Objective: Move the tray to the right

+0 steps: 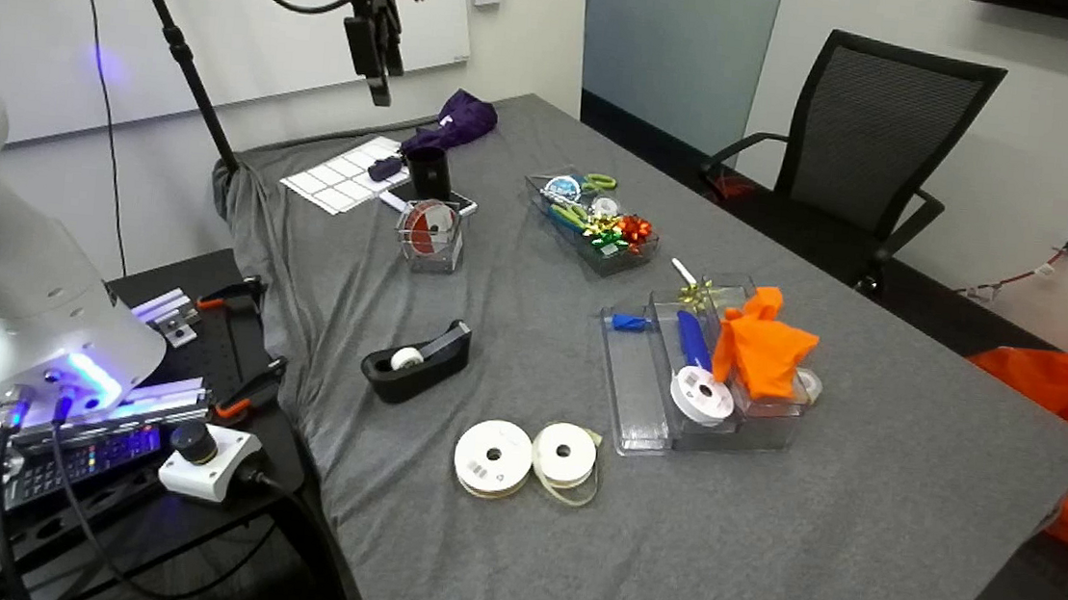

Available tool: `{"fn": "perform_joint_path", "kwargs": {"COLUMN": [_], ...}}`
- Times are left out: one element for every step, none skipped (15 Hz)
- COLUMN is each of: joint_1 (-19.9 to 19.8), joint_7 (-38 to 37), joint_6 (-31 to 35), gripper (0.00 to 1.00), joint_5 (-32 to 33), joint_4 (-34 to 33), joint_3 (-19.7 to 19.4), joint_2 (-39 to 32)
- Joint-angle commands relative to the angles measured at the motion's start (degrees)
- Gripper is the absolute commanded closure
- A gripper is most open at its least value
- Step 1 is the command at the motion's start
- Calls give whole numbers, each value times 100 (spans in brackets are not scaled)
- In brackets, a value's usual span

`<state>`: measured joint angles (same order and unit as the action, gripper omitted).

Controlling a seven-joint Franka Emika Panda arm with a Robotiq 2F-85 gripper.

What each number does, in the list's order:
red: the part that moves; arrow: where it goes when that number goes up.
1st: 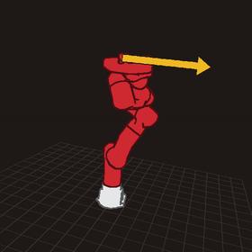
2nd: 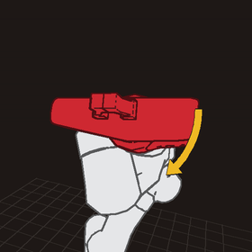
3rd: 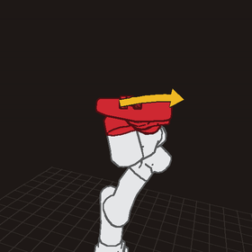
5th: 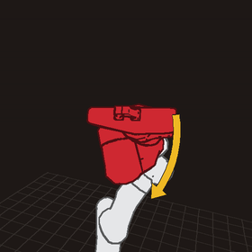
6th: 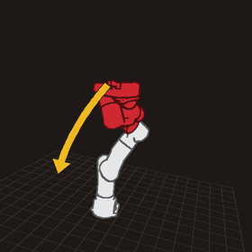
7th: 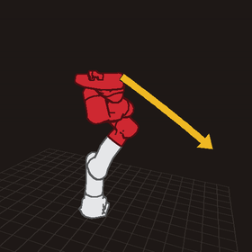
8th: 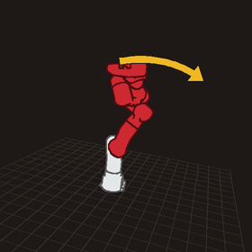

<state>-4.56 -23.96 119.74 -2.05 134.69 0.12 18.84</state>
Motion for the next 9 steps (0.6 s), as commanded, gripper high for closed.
{"fn": "perform_joint_path", "kwargs": {"joint_1": [-76, -79, -74, -60, -38, -14, 7, 13, 24], "joint_7": [99, 109, 133, 181, 275, 376, 488, 559, 696], "joint_6": [452, 501, 674, 745, 859, 976, 1100, 1171, 1245], "gripper": [0, 0, 0, 0, 0, 0, 0, 0, 0], "joint_5": [-36, 9, 22, 14, -34, -104, -183, -208, -280], "joint_4": [-27, -70, -64, -91, -85, -67, -42, -48, -29], "joint_3": [-80, -103, -131, -160, -192, -215, -232, -240, -247], "joint_2": [-675, -870, -1057, -1220, -1370, -1483, -1598, -1703, -1815]}}
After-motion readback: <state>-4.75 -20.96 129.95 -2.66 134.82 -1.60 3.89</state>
